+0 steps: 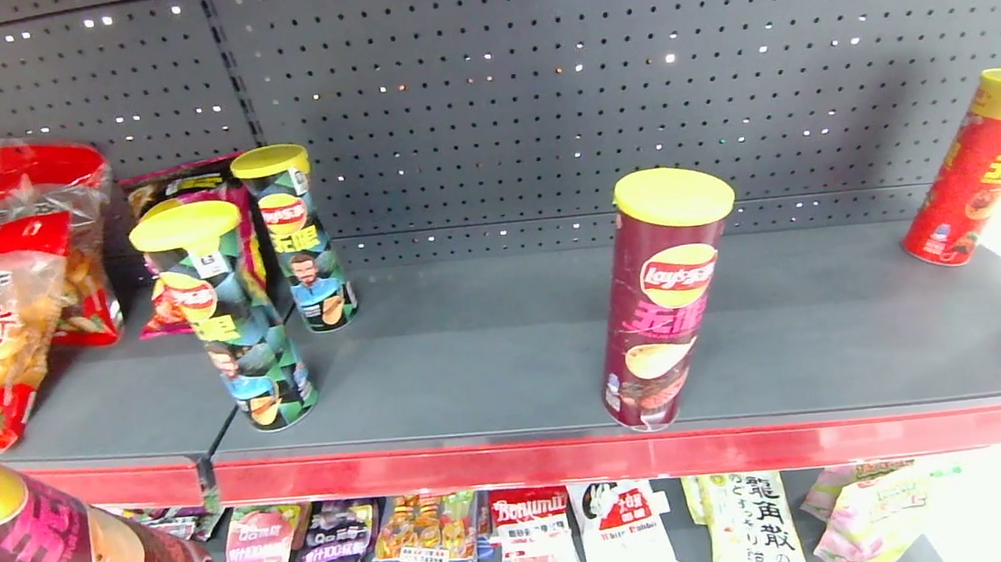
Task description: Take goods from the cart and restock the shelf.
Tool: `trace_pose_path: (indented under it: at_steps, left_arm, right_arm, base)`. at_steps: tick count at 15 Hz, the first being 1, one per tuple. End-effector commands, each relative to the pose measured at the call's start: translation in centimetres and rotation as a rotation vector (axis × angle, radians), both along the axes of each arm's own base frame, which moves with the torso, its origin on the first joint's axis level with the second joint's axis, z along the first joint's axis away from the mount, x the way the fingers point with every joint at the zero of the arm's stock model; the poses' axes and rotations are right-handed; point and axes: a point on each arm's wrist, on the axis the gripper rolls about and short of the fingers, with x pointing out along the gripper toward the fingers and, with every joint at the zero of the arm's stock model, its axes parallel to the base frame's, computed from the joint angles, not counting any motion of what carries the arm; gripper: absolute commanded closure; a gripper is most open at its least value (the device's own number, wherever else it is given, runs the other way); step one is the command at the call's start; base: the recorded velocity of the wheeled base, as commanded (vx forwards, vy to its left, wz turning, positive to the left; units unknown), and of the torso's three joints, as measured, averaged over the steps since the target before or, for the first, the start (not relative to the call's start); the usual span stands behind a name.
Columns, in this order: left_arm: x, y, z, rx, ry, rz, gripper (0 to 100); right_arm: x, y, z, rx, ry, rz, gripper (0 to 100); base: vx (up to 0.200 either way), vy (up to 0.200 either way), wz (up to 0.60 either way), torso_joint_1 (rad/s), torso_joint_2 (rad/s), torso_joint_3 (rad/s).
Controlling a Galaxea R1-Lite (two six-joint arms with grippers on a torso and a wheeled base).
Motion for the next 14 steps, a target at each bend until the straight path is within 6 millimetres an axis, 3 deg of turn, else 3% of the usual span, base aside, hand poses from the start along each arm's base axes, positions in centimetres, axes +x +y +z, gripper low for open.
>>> trace_pose_path:
  at_steps: [1,3,8,14]
  left_arm:
    - [0.1,0.0,0.0,0.002,0.007,-0.001,100]
    - [0.1,0.0,0.0,0.001,0.009,-0.001,100]
    - [0.2,0.0,0.1,0.002,0.007,-0.001,100]
    - [2.2,-0.7,0.5,0.01,0.057,-0.094,100]
  right_arm:
    - [0.0,0.0,0.0,-0.001,0.0,0.001,0]
    - [0.0,0.0,0.0,-0.001,0.0,0.003,0]
    - [0.0,0.0,0.0,-0.001,0.0,0.004,0]
    - [0.0,0.0,0.0,0.001,0.0,0.004,0]
  base:
    - [0.0,0.0,-0.6,0.007,0.01,-0.007]
    - [0.0,0.0,-0.6,0.005,0.0,-0.002]
    - [0.0,0.0,0.0,0.0,0.0,0.0]
    - [0.0,0.0,0.0,0.0,0.0,0.0]
